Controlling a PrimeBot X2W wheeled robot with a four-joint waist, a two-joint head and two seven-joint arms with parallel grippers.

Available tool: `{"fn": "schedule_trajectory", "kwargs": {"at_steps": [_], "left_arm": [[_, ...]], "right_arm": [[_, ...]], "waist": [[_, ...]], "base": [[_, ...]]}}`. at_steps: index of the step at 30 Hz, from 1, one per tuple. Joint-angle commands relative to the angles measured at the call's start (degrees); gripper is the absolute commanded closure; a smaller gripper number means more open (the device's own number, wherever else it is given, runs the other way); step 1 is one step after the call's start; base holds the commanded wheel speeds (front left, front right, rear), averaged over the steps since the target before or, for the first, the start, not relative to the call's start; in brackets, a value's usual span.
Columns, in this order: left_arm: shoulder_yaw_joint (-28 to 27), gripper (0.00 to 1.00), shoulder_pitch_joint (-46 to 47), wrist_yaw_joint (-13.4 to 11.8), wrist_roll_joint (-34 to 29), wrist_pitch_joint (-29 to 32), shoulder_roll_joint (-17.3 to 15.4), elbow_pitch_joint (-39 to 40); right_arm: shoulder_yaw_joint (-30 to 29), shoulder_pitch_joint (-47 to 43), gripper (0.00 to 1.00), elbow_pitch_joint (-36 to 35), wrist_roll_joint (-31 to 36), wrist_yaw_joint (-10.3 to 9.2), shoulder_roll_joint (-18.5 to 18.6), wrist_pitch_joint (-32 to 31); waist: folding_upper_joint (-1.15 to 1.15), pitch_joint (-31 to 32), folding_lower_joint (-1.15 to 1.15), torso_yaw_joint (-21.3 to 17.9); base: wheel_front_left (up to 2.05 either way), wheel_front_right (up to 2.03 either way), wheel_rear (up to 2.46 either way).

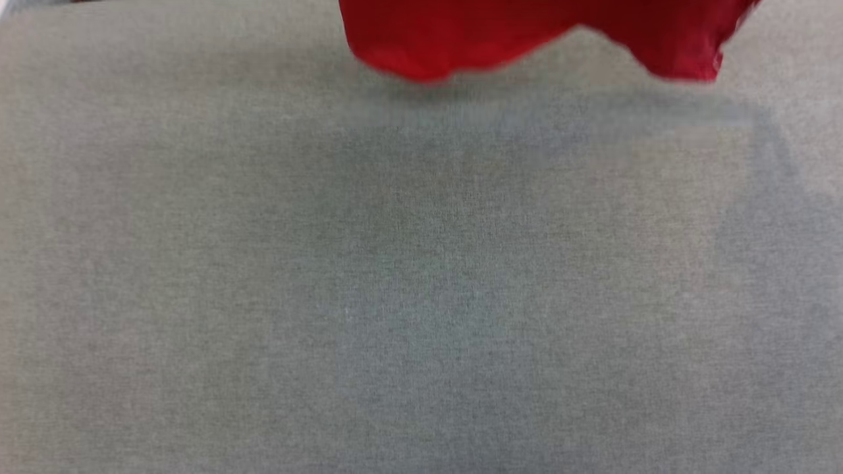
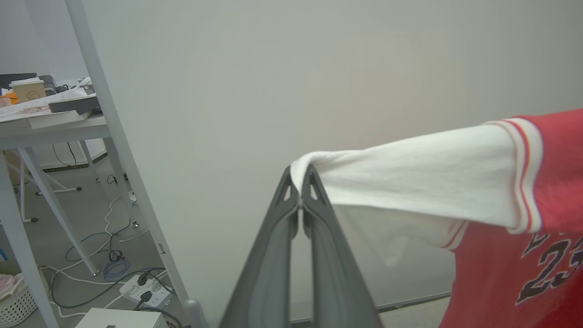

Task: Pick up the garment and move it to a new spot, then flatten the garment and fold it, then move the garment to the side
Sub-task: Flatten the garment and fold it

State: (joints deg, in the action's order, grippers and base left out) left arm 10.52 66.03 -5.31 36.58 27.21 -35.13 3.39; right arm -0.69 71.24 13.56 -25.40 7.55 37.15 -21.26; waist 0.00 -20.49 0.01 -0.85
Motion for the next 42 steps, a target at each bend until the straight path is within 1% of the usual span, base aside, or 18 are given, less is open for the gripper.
{"fn": "schedule_trajectory", "kwargs": {"at_steps": [1,5,9,13,16,21,27,30,36,42], "left_arm": [[0.1,1.00,3.5,0.6,-1.1,-0.7,-0.1,-2.5],[1.2,1.00,13.7,1.9,-2.7,-3.5,2.0,-11.1],[2.5,1.00,22.0,2.8,-4.8,-8.3,4.6,-20.3],[3.5,1.00,26.7,3.8,-6.3,-13.4,6.5,-27.6],[3.9,1.00,27.0,4.3,-6.6,-17.9,8.5,-32.5],[4.5,1.00,23.9,6.3,-5.8,-23.5,10.8,-38.9],[5.3,1.00,16.2,8.5,-4.3,-27.8,12.6,-43.6],[5.5,1.00,11.5,9.3,-3.3,-29.5,13.4,-45.0],[6.7,1.00,0.2,10.2,-1.9,-31.8,14.7,-47.0],[7.9,1.00,-11.4,10.9,-0.3,-30.5,14.5,-48.3]], "right_arm": [[0.3,3.1,1.00,2.4,1.0,-0.06,-0.5,1.3],[2.7,11.3,1.00,9.7,3.6,-0.06,-2.1,5.3],[4.3,18.0,1.00,17.0,5.9,-0.06,-3.8,10.1],[4.9,22.1,1.00,22.8,7.4,-0.06,-5.3,15.1],[4.7,22.3,1.00,26.3,7.0,-0.06,-7.2,19.6],[7.4,19.0,1.00,30.6,5.4,-0.06,-9.8,24.4],[10.7,12.6,1.00,33.2,1.7,-0.06,-10.5,26.7],[11.9,8.6,1.00,33.8,-0.3,-0.06,-10.6,27.1],[16.3,-2.1,1.00,34.1,-4.9,-0.06,-9.7,25.2],[19.8,-13.5,1.00,33.6,-10.1,-0.06,-8.3,20.1]], "waist": [[0.00,-6.1,-0.01,-1.0],[0.00,-9.6,-0.01,-1.0],[0.00,-12.0,-0.01,-0.5],[0.00,-13.7,-0.01,0.1],[0.00,-13.9,-0.01,0.5],[0.00,-13.6,-0.01,0.9],[0.00,-11.7,-0.01,1.2],[0.00,-9.9,-0.01,1.3],[0.00,-4.6,-0.01,1.7],[0.00,0.8,-0.01,1.6]], "base": [[0.00,0.00,0.00],[0.00,0.00,0.00],[0.00,0.00,0.00],[0.00,0.00,0.00],[0.00,0.00,0.00],[0.00,0.00,0.00],[0.00,0.00,0.00],[0.00,0.00,0.00],[0.00,0.00,0.00],[0.00,0.00,0.00]]}}
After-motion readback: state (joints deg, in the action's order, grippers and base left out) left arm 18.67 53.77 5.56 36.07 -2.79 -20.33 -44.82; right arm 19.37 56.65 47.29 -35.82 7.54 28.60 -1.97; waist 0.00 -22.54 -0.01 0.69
